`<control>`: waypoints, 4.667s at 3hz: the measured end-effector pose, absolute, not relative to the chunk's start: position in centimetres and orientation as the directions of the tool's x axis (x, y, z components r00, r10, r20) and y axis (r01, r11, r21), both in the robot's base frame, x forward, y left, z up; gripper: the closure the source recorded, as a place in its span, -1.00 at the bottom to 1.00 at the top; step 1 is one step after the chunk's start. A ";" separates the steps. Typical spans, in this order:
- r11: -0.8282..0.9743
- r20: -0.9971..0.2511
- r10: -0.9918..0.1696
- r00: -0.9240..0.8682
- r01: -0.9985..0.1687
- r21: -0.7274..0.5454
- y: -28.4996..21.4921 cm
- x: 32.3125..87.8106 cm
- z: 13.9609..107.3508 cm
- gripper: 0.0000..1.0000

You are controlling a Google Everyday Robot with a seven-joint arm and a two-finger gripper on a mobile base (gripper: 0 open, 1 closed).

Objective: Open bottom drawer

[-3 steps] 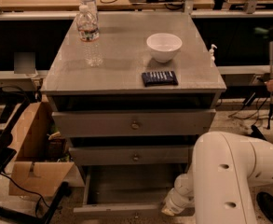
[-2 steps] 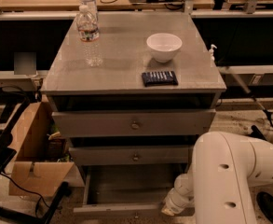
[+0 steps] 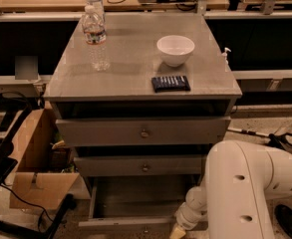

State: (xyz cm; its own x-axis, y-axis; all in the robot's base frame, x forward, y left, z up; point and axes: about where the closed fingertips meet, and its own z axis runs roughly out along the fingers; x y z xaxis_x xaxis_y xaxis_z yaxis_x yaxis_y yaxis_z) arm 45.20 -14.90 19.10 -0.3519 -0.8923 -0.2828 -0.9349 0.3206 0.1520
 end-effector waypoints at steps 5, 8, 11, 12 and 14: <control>0.366 -0.266 -0.869 -0.417 -0.904 0.220 -15.0 41.2 18.4 0.29; 0.366 -0.266 -0.869 -0.417 -0.904 0.221 -15.0 41.3 18.8 1.00; 0.366 -0.266 -0.869 -0.417 -0.904 0.221 -15.0 41.3 18.9 0.92; 0.366 -0.266 -0.869 -0.417 -0.904 0.221 -15.0 41.3 18.9 0.46; 0.366 -0.266 -0.869 -0.417 -0.904 0.221 -15.0 41.3 18.9 -0.47</control>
Offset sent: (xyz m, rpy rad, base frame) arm -0.0005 0.0003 0.0000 0.0003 0.0010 0.0004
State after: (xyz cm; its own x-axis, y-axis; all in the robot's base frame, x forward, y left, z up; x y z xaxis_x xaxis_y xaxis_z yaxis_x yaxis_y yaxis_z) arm 41.26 -14.95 18.92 -0.4169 -0.8691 -0.2661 -0.9040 0.3659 0.2210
